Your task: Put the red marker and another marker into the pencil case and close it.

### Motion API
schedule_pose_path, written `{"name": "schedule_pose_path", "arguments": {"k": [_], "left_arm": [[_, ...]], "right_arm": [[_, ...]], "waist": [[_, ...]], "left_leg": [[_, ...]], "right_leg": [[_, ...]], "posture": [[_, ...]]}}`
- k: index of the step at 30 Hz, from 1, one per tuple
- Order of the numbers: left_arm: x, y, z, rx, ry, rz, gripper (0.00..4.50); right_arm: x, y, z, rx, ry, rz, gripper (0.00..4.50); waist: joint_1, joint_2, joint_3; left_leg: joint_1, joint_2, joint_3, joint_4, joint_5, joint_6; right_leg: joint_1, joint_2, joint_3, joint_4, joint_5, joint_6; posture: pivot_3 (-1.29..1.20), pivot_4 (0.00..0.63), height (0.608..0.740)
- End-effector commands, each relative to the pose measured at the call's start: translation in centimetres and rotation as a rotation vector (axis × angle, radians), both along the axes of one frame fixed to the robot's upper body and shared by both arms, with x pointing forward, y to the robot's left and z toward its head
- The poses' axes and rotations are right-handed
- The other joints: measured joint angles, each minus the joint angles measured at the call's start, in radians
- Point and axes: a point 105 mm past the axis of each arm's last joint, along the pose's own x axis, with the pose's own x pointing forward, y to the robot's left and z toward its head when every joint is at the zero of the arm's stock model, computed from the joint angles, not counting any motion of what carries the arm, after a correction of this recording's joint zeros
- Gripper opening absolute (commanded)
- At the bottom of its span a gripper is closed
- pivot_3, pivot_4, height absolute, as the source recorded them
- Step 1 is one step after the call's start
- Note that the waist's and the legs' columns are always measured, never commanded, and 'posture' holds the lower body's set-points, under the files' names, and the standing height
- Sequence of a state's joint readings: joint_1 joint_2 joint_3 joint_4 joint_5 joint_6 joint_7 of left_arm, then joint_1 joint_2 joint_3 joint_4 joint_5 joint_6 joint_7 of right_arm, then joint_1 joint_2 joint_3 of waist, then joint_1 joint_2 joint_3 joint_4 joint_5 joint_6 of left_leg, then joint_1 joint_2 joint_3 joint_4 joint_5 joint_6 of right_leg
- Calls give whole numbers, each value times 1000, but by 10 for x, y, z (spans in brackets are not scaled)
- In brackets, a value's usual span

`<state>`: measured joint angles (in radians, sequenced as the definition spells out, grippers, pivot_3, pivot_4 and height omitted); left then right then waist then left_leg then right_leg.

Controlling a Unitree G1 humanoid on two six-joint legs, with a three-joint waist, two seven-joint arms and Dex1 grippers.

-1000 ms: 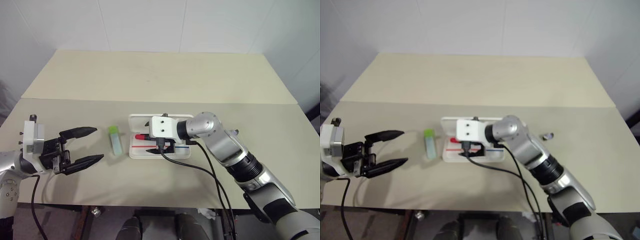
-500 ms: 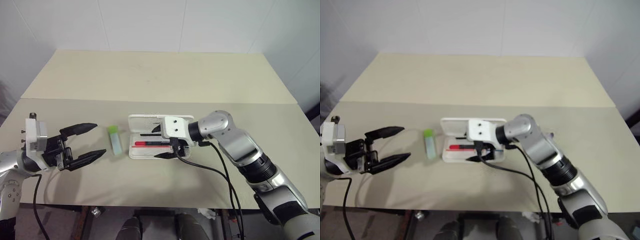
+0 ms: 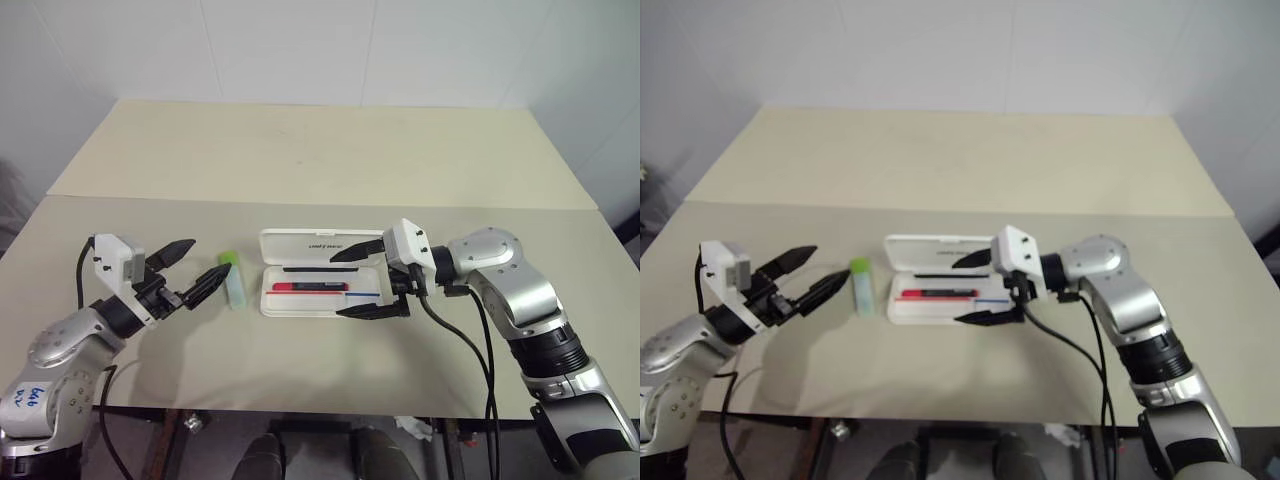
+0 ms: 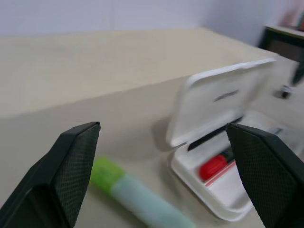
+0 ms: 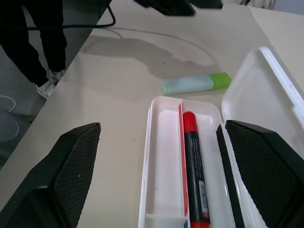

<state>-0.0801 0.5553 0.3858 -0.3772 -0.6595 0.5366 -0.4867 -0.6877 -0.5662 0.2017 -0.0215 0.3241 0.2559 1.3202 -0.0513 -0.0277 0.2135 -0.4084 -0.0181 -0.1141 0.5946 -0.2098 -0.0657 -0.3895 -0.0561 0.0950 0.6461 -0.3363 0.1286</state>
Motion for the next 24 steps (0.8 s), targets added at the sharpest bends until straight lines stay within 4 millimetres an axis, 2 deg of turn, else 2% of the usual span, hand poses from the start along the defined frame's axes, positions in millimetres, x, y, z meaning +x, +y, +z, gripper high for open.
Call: {"name": "schedule_pose_path", "arguments": {"k": [1, 3, 9, 12, 15, 24], "left_arm": [[13, 3, 6, -46, 10, 198, 4500], [19, 3, 2, -57, 43, 268, 4500], [29, -3, -11, -85, 137, 356, 4500], [33, -9, -21, -67, 210, 362, 4500], [39, -24, -22, -51, 260, 327, 4500], [48, -30, -31, -80, 390, 370, 4500]], "right_arm": [[3, -9, 17, 93, -39, -9, 4459], [6, -14, 22, 146, -27, -27, 4459], [12, -27, 17, 133, -22, -61, 4459], [13, -27, 17, 137, -28, -63, 4459], [15, -27, 17, 138, -32, -73, 4459], [16, -27, 19, 145, -42, -87, 4459]], "waist": [[4, 0, 0], [5, 0, 0], [13, 0, 0], [19, 0, 0], [23, 0, 0], [22, 0, 0]], "left_leg": [[0, 0, 0, 0, 0, 0], [0, 0, -1, 2, 0, 0], [0, -1, 0, 3, 0, 0], [0, -1, 0, 3, 0, 0], [0, -1, 0, 3, 0, 0], [0, -1, -1, 4, 0, 0]], "right_leg": [[0, 0, 0, 0, 0, 0], [1, 1, 0, 1, 0, 0], [1, 1, 0, 1, 0, 1], [1, 1, 0, 1, 0, 1], [2, 1, 0, 1, 0, 1], [3, 1, 0, 0, 1, 2]], "posture": [[0, 150, 740], [0, 150, 740], [0, 150, 740], [0, 150, 740], [0, 150, 740], [0, 150, 740]]}}
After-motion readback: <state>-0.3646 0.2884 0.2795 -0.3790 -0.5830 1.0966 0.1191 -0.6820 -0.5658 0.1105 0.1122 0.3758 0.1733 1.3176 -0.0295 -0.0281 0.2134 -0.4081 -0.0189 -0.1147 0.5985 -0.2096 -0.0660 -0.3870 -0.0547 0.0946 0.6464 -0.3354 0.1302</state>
